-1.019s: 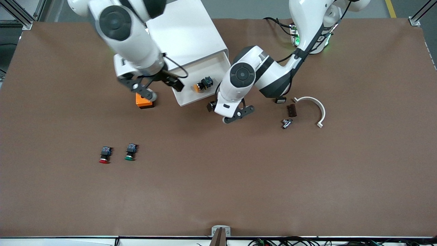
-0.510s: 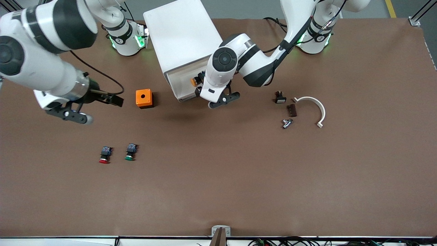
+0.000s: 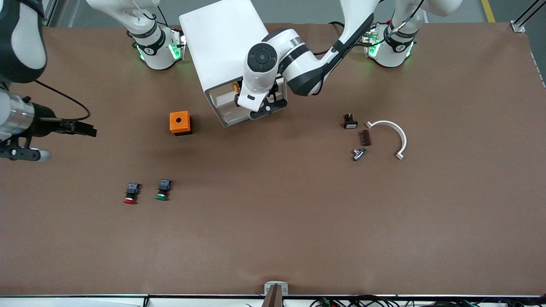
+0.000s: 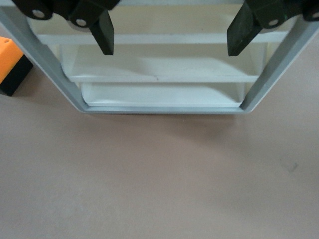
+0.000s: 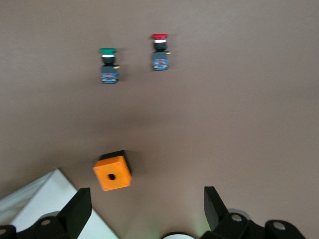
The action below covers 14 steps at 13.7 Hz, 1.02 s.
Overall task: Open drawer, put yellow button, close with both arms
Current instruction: 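Push the drawer closed with the left gripper while the right gripper withdraws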
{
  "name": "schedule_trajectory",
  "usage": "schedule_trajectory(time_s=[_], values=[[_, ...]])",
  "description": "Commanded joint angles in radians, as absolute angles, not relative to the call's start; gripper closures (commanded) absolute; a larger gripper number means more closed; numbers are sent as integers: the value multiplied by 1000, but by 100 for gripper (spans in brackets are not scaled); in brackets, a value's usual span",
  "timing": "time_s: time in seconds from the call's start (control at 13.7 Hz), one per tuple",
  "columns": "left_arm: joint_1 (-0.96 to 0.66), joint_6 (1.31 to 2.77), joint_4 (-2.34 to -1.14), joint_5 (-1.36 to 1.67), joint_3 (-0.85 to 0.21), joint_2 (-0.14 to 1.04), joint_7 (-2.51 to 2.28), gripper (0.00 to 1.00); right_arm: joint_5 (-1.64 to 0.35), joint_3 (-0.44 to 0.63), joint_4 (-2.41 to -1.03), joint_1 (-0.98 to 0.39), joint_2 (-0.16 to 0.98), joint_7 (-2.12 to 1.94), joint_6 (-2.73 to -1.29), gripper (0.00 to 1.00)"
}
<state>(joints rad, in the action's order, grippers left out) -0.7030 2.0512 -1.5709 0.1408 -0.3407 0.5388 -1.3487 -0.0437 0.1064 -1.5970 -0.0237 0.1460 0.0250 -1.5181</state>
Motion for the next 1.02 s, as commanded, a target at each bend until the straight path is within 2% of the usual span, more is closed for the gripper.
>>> schedule_trajectory(time_s=[0.0, 0.36, 0.51, 0.73, 0.95], values=[[-719, 2059, -1598, 130, -367, 523, -1413, 1, 3, 86, -1598, 18, 138, -18, -1513, 0], [-709, 2045, -1612, 130, -380, 512, -1439, 1, 20, 81, -1553, 17, 140, -66, -1505, 0], [-674, 1973, -1597, 121, -367, 508, -1427, 1, 29, 78, -1549, 15, 135, -64, -1505, 0], [-574, 1915, -1583, -29, -367, 499, -1425, 1, 28, 78, -1551, 14, 133, -52, -1506, 0], [-427, 1901, -1583, -127, -367, 436, -1408, 1, 29, 80, -1551, 20, 135, -52, -1511, 0]])
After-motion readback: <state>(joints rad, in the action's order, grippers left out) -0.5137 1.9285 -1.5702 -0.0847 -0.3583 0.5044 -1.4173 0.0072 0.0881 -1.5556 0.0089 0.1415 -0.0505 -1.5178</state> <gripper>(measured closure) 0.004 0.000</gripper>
